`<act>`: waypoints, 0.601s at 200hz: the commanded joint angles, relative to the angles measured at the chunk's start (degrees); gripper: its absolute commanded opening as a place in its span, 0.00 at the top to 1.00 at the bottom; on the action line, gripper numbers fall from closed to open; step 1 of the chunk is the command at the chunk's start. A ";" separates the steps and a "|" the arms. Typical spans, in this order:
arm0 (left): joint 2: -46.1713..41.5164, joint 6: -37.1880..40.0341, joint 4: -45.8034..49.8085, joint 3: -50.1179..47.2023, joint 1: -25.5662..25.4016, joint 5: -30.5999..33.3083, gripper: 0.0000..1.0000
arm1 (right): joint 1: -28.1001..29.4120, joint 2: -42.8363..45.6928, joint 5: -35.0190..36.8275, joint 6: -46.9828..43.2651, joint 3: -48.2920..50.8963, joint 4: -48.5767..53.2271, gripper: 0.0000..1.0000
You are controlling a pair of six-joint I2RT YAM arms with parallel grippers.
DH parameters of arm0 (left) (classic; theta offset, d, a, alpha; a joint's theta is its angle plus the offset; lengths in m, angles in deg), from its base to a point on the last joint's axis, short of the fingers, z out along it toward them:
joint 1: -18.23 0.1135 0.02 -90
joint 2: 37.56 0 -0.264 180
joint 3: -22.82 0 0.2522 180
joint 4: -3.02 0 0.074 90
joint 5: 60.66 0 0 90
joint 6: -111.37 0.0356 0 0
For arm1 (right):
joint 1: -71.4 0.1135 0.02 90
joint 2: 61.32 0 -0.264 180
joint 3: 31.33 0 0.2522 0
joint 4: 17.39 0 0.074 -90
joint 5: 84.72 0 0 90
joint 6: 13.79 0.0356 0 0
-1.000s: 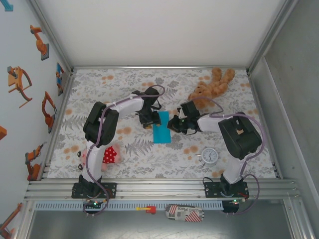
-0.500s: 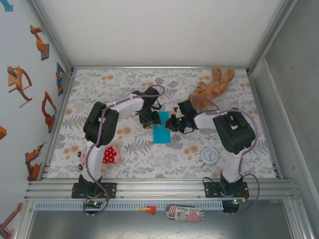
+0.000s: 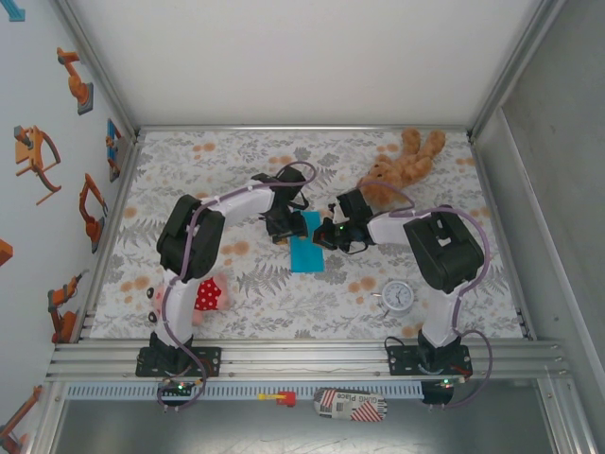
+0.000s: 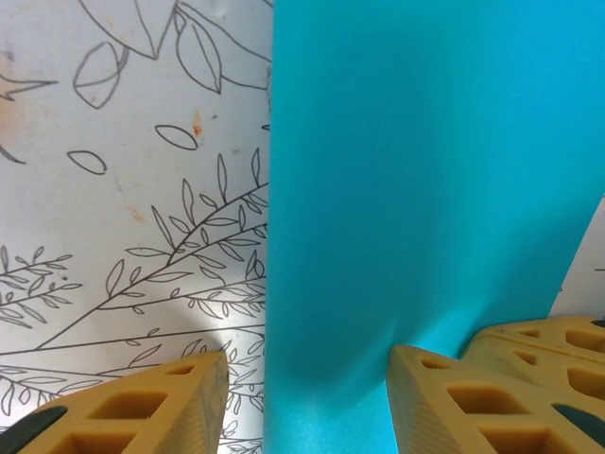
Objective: Fold a paper plane with a square sheet of paper (pick it up from the middle)
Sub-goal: Hold the square sheet of paper at the center of the table.
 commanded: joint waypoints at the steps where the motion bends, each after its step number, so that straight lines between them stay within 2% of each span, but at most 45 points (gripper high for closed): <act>1: -4.25 -0.08 2.87 1.53 -0.22 4.10 0.51 | 0.26 -4.79 7.21 -2.33 0.43 11.82 1.00; 28: -10.77 -0.67 -0.46 -1.26 0.15 4.96 0.57 | 0.26 -5.98 7.25 -2.27 -0.63 13.19 1.00; 59: -15.69 -0.91 -10.70 -8.24 0.44 -2.23 0.66 | 0.25 -6.55 7.81 -2.52 -1.05 14.30 1.00; 90: -13.89 -1.46 -15.13 -10.10 0.48 -8.86 0.79 | 0.28 -6.91 8.25 -2.79 -1.27 14.76 1.00; 120: -10.56 -1.64 -15.62 -10.21 0.43 -10.95 0.90 | 0.24 -7.21 8.63 -2.79 -1.49 14.95 1.00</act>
